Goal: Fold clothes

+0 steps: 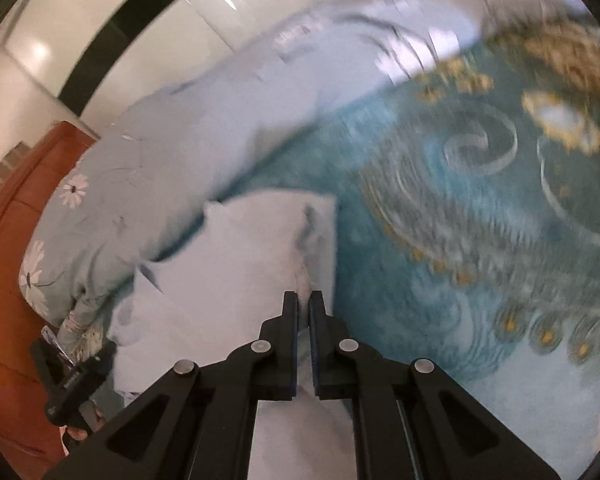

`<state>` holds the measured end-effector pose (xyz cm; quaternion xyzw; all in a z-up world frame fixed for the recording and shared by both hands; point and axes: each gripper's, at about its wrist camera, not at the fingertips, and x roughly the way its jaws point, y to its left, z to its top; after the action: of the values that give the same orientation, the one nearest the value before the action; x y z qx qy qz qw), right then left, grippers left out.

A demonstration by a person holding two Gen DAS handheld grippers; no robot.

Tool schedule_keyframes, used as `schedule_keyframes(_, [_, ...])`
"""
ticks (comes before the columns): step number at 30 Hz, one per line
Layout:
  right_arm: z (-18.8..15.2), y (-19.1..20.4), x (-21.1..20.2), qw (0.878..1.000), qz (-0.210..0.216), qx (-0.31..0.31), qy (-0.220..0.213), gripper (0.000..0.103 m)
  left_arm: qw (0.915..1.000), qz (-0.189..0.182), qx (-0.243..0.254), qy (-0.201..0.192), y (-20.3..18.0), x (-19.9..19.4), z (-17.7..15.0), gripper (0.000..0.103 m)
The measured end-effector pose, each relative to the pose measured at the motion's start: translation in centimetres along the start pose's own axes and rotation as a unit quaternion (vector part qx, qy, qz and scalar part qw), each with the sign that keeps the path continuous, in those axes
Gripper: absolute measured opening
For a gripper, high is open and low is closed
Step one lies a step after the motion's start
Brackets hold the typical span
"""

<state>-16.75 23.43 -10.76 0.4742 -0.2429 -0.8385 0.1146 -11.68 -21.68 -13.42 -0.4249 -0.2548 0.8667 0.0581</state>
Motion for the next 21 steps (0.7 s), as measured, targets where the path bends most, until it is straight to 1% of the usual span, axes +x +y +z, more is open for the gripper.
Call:
schedule_keyframes(3, [-0.1, -0.2, 0.2, 1.000, 0.006, 0.001, 0.012, 0.005, 0.9994, -0.027, -0.017, 0.014, 0.0, -0.2, 0.7, 0.069])
schedule_keyframes(4, [0.0, -0.1, 0.1, 1.000, 0.008, -0.003, 0.014, 0.005, 0.9988, -0.038, -0.023, 0.020, 0.0, -0.2, 1.1, 0.066])
schedule_keyframes(5, [-0.1, 0.0, 0.0, 1.000, 0.010, -0.007, 0.014, 0.006, 0.9985, -0.043, -0.024, 0.025, -0.1, -0.2, 1.5, 0.058])
schedule_keyframes(6, [-0.1, 0.3, 0.1, 1.000, 0.012, -0.012, 0.017, 0.006, 0.9983, -0.044, -0.023, 0.031, -0.2, -0.1, 2.0, 0.054])
schedule_keyframes(9, [0.0, 1.2, 0.2, 0.999, 0.016, -0.024, 0.024, 0.006, 0.9976, -0.029, -0.027, 0.057, -0.4, 0.6, 3.2, 0.028])
schedule_keyframes(10, [-0.1, 1.3, 0.3, 0.999, 0.016, -0.027, 0.026, 0.006, 0.9972, -0.023, -0.030, 0.064, -0.4, 0.8, 3.4, 0.006])
schedule_keyframes(11, [-0.1, 1.5, 0.3, 0.999, 0.016, -0.029, 0.027, 0.006, 0.9967, -0.020, -0.032, 0.071, -0.4, 1.0, 3.6, 0.003])
schedule_keyframes(12, [-0.1, 1.6, 0.4, 0.999, 0.017, -0.029, 0.027, 0.006, 0.9966, -0.020, -0.027, 0.076, -0.6, 1.1, 3.9, 0.003])
schedule_keyframes(15, [-0.1, 1.6, 0.2, 0.999, 0.017, -0.031, 0.024, 0.006, 0.9974, -0.020, -0.009, 0.069, -1.1, 0.1, 4.6, 0.003])
schedule_keyframes(17, [0.0, 1.7, -0.1, 0.999, 0.015, -0.037, 0.020, 0.006, 0.9981, -0.019, -0.011, 0.057, -1.0, -0.6, 5.6, 0.003])
schedule_keyframes(21, [0.1, 1.4, -0.5, 0.999, 0.019, -0.039, 0.015, 0.006, 0.9979, 0.019, -0.019, 0.059, 0.1, -0.2, 7.0, 0.003])
